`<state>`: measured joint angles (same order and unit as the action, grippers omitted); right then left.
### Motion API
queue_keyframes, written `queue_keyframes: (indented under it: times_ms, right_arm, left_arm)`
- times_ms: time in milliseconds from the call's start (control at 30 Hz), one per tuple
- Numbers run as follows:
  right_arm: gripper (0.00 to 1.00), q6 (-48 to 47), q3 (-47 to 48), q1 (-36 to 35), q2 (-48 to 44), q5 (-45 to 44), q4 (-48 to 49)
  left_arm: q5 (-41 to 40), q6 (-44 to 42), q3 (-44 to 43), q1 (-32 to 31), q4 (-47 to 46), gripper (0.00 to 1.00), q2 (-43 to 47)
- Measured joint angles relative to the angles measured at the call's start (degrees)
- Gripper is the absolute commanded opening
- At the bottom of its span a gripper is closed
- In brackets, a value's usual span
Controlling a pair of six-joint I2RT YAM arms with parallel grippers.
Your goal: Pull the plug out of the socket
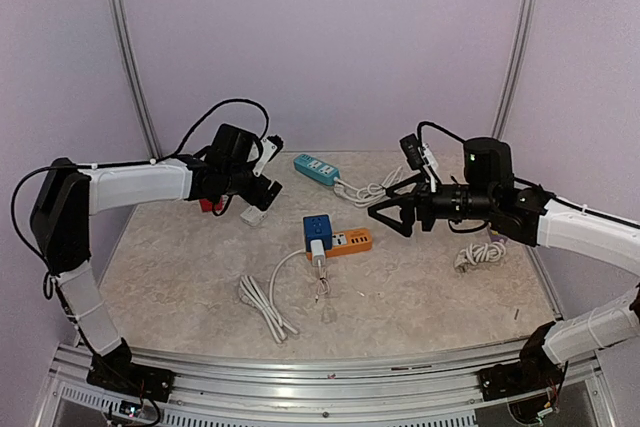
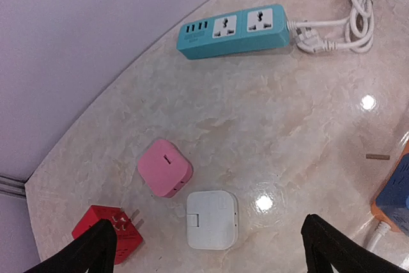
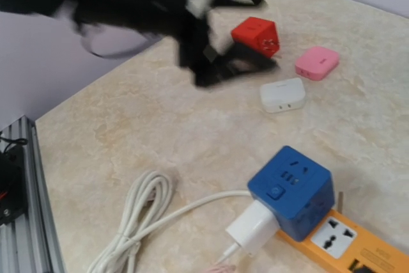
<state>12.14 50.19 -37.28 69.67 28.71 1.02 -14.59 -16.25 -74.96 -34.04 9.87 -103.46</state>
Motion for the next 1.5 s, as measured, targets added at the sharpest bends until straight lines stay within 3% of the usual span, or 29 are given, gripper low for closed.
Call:
queue_keyframes:
  times_ms: [300, 467, 600, 767, 1033, 1500]
  right_arm:
    - [1.00, 2.3, 1.0, 3.0, 1.5, -4.7, -1.3]
    - [1.00, -0.1, 5.2, 3.4, 6.0, -9.6, -4.3]
    - [1.00, -1.7, 9.4, 3.5, 13.1, -10.9, -5.1]
    - [0.99, -1.5, 13.2, 5.1, 24.7, -7.0, -4.5]
    - [0.97, 3.9, 19.7, 9.6, 39.9, 0.7, -2.2]
    - [0.93, 13.4, 27.3, 11.0, 53.2, 11.4, 5.2]
  left_arm:
    - [-6.8, 8.0, 5.6, -5.5, -5.2, 0.99, 15.9]
    - [-1.6, 16.2, 6.6, -6.5, -2.2, 0.99, 19.3]
    - [3.5, 21.5, 15.0, -9.4, -3.0, 0.99, 22.3]
    - [9.2, 26.9, 23.2, -11.5, -3.3, 0.99, 24.8]
    - [10.3, 31.0, 25.8, -14.9, -4.5, 0.99, 25.9]
    - [10.2, 37.0, 29.6, -13.9, -5.4, 0.97, 26.7]
